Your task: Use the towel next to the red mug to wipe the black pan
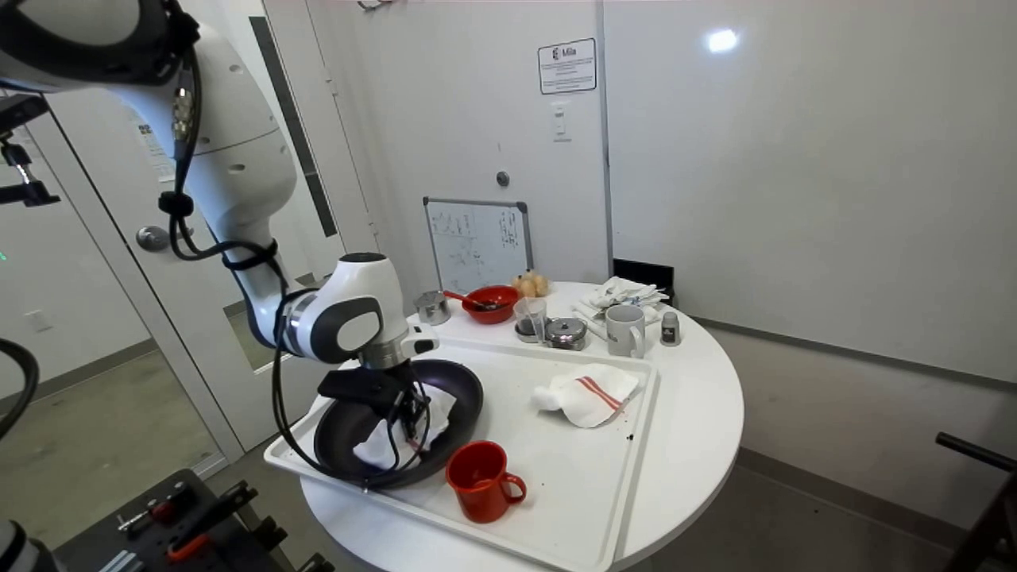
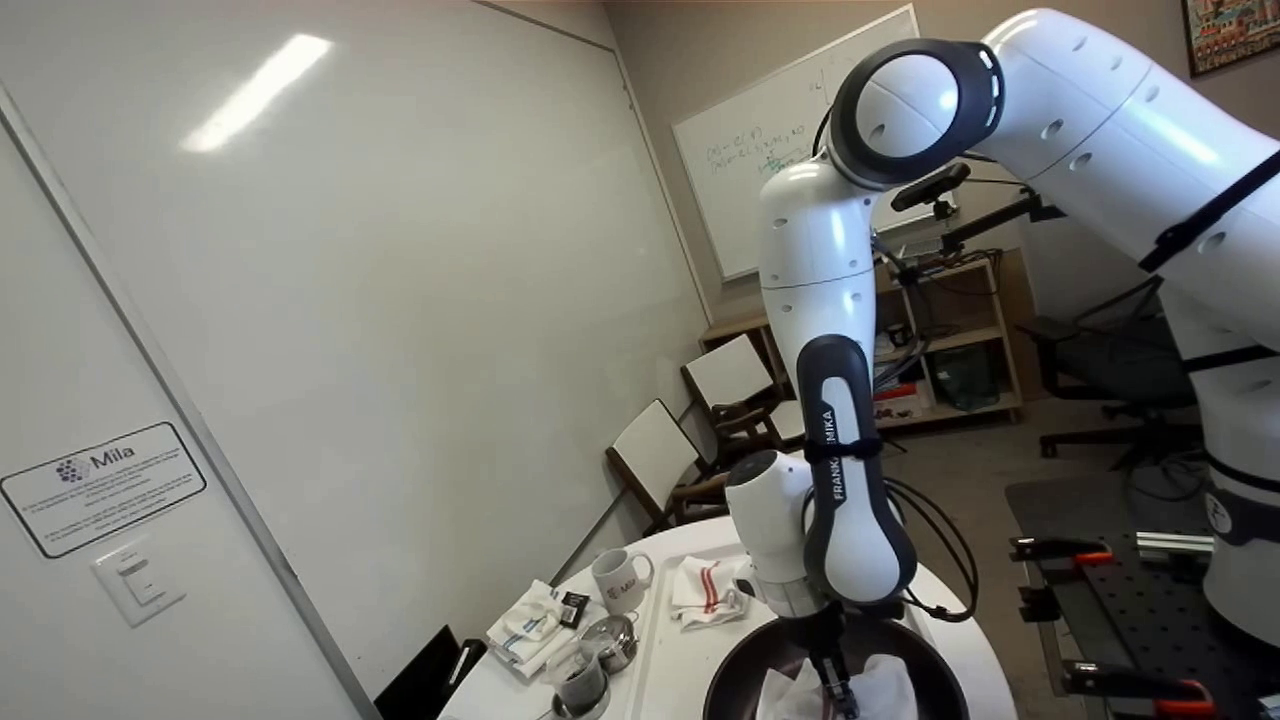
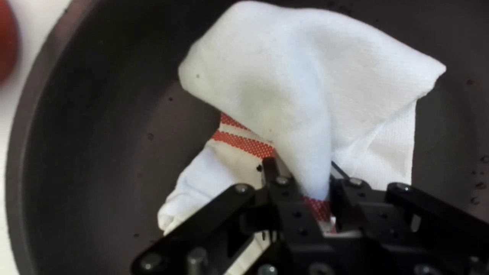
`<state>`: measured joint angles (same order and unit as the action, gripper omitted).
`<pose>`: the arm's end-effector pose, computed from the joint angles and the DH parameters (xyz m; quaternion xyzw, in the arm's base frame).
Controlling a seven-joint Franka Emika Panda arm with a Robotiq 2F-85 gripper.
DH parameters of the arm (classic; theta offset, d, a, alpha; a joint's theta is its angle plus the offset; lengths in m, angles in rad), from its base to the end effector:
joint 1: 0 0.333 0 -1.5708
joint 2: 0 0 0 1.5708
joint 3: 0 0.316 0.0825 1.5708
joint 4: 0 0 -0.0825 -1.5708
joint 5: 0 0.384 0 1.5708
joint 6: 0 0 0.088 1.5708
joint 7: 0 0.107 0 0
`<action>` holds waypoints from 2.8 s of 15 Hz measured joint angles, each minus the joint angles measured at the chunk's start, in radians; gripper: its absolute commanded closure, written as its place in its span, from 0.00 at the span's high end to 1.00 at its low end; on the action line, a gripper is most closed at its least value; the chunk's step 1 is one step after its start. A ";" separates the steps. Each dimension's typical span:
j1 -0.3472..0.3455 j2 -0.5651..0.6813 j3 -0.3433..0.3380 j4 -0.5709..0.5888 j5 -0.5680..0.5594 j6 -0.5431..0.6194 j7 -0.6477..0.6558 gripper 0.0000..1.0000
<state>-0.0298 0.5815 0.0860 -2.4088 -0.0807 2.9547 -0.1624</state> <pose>0.4652 0.0371 0.0758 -0.9896 -0.1419 0.0150 0.0177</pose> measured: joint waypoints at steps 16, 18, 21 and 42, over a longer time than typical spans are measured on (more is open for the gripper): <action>-0.024 -0.154 -0.152 -0.070 0.004 0.145 0.048 0.04; -0.025 -0.180 -0.190 -0.070 0.005 0.145 0.063 0.04; -0.027 -0.212 -0.240 -0.068 0.007 0.145 0.087 0.04; -0.229 0.003 -0.185 0.418 0.236 -0.404 0.139 0.04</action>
<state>-0.2584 0.5842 -0.0990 -1.9907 0.1552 2.5507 -0.0236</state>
